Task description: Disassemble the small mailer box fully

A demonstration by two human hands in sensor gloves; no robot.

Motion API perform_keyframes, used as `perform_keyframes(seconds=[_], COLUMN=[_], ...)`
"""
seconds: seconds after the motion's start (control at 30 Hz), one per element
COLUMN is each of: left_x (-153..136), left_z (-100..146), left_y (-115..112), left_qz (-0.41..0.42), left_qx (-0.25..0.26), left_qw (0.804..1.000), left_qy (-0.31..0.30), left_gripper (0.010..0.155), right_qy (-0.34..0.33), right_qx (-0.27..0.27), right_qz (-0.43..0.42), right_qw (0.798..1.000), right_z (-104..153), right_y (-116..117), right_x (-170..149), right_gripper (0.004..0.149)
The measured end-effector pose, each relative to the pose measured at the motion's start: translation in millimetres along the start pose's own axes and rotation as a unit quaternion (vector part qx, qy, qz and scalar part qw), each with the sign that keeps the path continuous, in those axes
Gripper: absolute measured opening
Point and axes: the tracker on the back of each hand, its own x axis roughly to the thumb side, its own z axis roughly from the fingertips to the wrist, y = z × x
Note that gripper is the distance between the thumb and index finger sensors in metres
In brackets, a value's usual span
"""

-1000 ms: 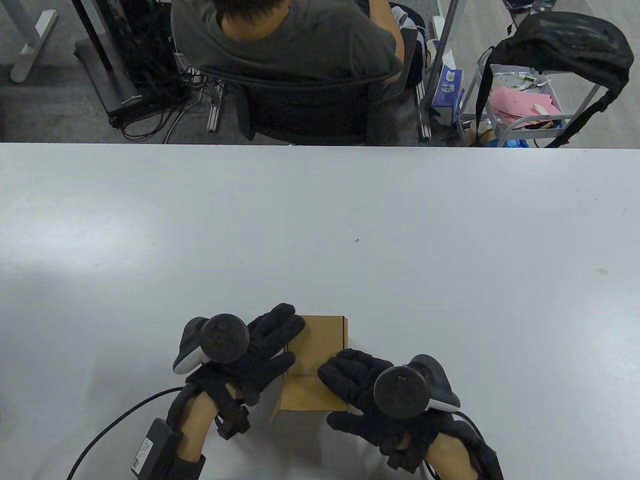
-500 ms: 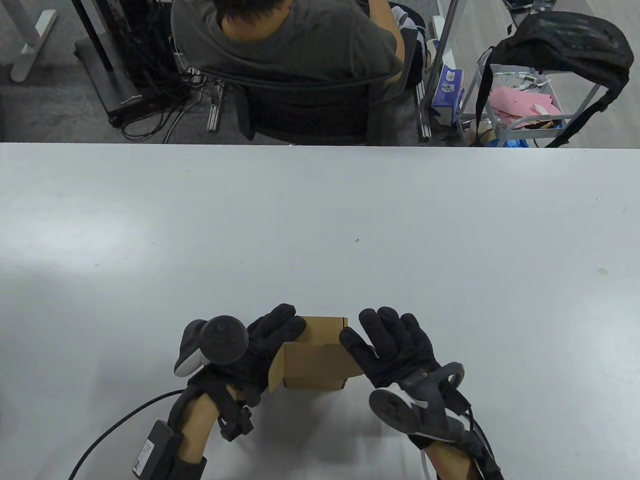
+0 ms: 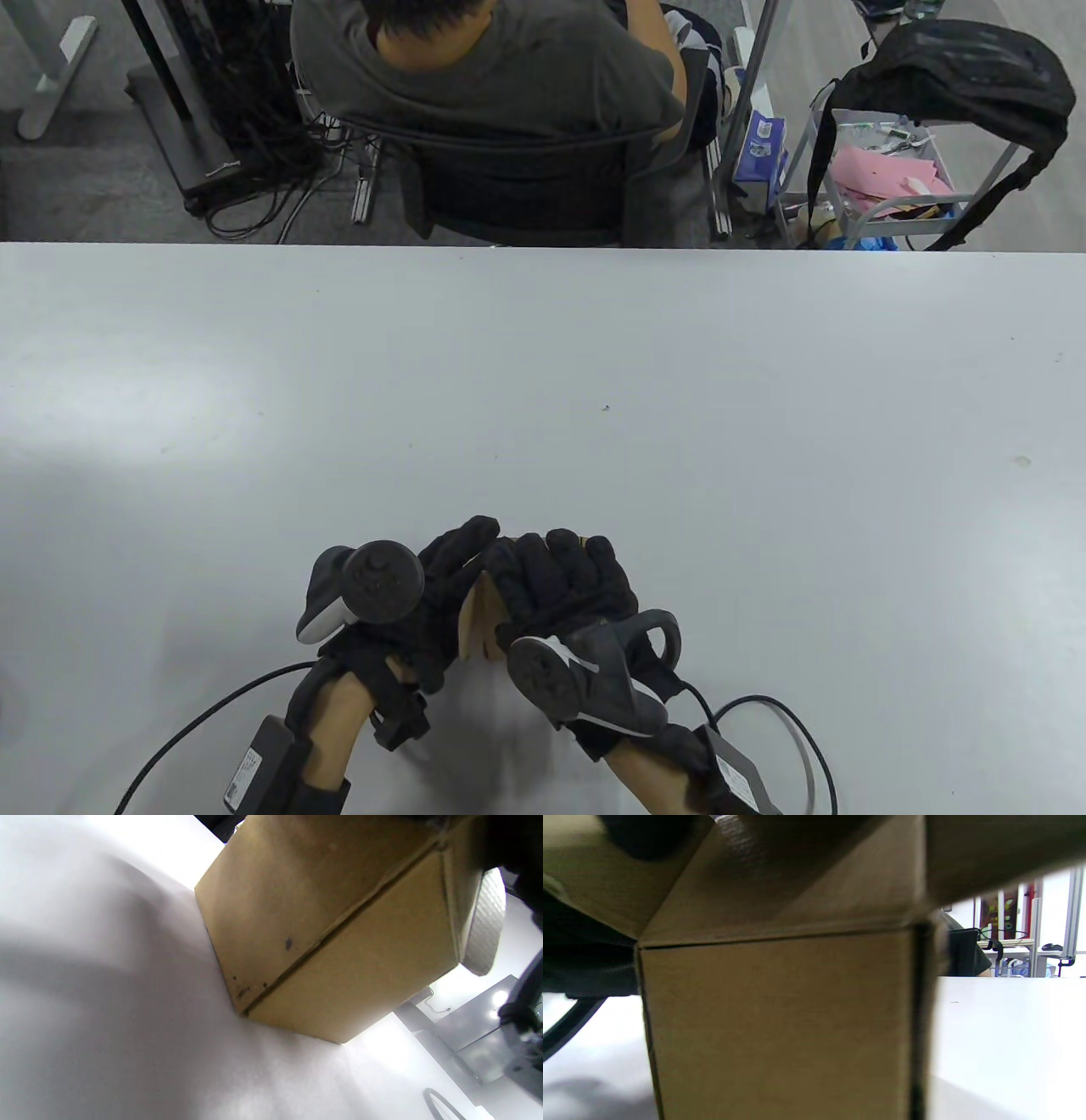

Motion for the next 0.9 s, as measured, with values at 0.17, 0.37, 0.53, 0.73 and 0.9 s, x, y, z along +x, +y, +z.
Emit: perform_keyframes(seconds=[0.17, 0.37, 0.53, 0.73, 0.9], left_x=[-0.2, -7.9, -6.5, -6.7, -3.7], left_z=[0.3, 0.6, 1.9, 0.2, -2.3], left_y=[1.3, 4.4, 0.7, -6.6, -12.9], left_qz=[-0.018, -0.004, 0.002, 0.032, 0.065], left_qx=[0.002, 0.003, -0.012, -0.022, -0.015], left_qw=[1.0, 1.0, 1.0, 0.998, 0.994], left_qy=[0.0, -0.011, -0.013, 0.043, 0.086], left_gripper=[0.065, 0.065, 0.075, 0.09, 0.092], right_qy=[0.029, 0.033, 0.038, 0.044, 0.039], right_qx=[-0.107, -0.172, -0.219, -0.224, -0.222], right_qz=[-0.002, 0.0, 0.006, 0.009, 0.018], right_qw=[0.994, 0.985, 0.975, 0.973, 0.974], right_z=[0.8, 5.7, 1.3, -18.9, -42.7], right_y=[7.1, -8.6, -28.4, -49.5, -63.0], right_x=[-0.7, 0.0, -1.4, -6.4, -9.6], right_gripper=[0.09, 0.087, 0.087, 0.087, 0.087])
